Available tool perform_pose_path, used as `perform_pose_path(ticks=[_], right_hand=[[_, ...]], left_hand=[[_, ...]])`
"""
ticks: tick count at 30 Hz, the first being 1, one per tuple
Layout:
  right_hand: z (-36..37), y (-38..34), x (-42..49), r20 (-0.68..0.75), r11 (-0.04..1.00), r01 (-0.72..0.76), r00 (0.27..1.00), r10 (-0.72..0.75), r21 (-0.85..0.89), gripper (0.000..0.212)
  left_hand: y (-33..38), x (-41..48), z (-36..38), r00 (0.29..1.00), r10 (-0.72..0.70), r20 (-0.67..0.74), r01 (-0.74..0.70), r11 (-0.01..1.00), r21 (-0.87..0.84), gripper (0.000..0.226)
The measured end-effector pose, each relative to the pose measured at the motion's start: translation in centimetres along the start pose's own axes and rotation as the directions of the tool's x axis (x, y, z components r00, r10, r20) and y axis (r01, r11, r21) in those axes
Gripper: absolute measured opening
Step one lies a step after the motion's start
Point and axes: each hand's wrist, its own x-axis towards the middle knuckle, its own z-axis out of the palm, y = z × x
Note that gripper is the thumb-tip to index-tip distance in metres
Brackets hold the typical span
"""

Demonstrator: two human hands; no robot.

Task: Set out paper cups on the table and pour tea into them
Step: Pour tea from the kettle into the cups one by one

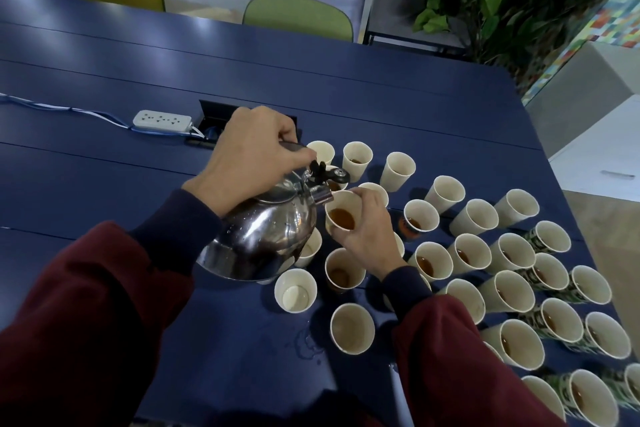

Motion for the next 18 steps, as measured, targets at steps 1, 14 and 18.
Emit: perform_pose_path(ticks=[1, 14, 18], right_hand=[[0.1, 0.2, 0.2, 0.007, 1.000, -0.010, 1.000, 0.010, -0.016, 0.069], [2.6, 1.1, 1.6, 0.158, 0.928, -0.050, 0.981, 0.116, -0.370, 0.062], [3.3, 1.1, 1.4, 0.141, 0.922, -0.088, 0.978, 0.151, -0.377, 0.060]], left_hand=[[-0.2, 0.0, -0.1, 1.000, -0.012, -0.016, 0.012, 1.000, -0.016, 0.031], [-2.0, -1.2, -0.2, 0.992, -0.112, -0.052, 0.108, 0.992, -0.069, 0.033], [-2.5, -2.0, -0.4, 0.993, -0.109, -0.043, 0.106, 0.992, -0.073, 0.033]])
